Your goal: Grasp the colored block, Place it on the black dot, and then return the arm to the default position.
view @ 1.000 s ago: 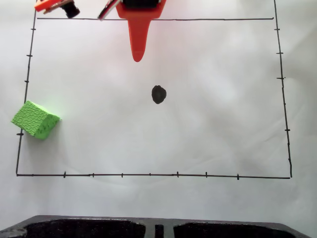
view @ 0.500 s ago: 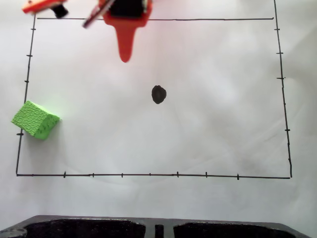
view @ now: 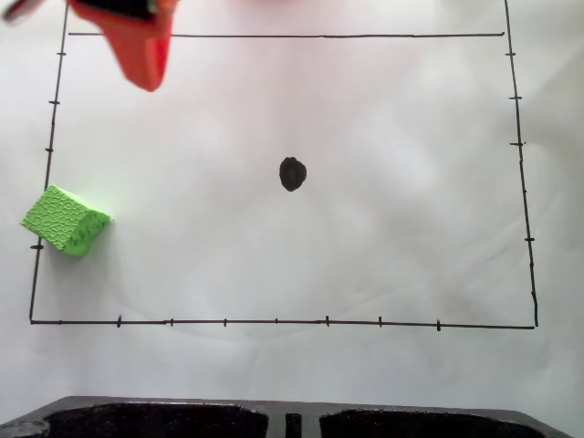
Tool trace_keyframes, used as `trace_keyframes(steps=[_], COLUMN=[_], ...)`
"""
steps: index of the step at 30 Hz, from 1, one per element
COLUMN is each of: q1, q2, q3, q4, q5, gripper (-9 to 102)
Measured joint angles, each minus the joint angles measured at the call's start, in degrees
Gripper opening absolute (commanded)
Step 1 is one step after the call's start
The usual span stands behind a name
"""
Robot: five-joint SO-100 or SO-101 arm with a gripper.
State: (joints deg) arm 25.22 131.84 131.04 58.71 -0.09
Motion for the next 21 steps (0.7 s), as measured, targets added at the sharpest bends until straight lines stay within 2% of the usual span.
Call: trace_keyframes(steps=[10,21], q1=[7.2,8.9], q2=[-16.2,-30.8], q3=[-15.4,-28.9], q4=[-2.0,0.9], q5=[-3.3,4.4], gripper=[0,0])
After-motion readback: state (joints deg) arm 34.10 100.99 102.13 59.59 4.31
